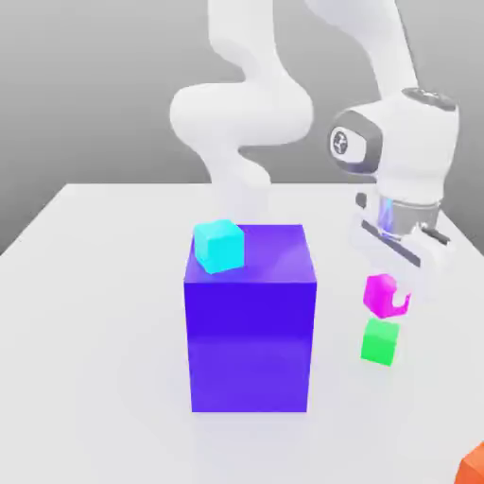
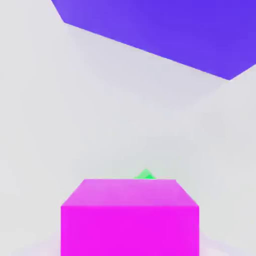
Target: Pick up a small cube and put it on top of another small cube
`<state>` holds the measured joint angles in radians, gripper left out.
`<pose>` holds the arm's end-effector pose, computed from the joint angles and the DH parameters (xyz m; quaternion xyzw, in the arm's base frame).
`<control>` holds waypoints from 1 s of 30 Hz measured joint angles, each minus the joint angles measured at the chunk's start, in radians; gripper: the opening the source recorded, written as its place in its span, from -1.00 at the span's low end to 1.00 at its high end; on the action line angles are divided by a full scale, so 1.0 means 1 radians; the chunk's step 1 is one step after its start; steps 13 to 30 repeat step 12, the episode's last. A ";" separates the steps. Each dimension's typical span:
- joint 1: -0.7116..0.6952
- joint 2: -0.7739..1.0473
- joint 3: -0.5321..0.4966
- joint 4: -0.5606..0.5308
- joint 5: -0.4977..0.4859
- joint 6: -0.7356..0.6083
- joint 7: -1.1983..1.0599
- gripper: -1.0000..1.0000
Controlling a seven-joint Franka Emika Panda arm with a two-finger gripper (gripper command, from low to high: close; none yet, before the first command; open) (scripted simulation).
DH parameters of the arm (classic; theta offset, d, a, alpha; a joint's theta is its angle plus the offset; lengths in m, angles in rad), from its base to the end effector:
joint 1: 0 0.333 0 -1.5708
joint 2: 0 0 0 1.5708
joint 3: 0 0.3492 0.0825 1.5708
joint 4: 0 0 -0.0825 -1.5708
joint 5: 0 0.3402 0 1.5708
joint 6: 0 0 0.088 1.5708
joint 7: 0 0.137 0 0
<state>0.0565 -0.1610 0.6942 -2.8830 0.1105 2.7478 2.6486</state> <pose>0.2484 0.2153 0.2676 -0.5371 0.8430 -0.0305 0.0010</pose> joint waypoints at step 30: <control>-0.050 0.218 -0.025 -0.015 -0.322 0.193 0.222 1.00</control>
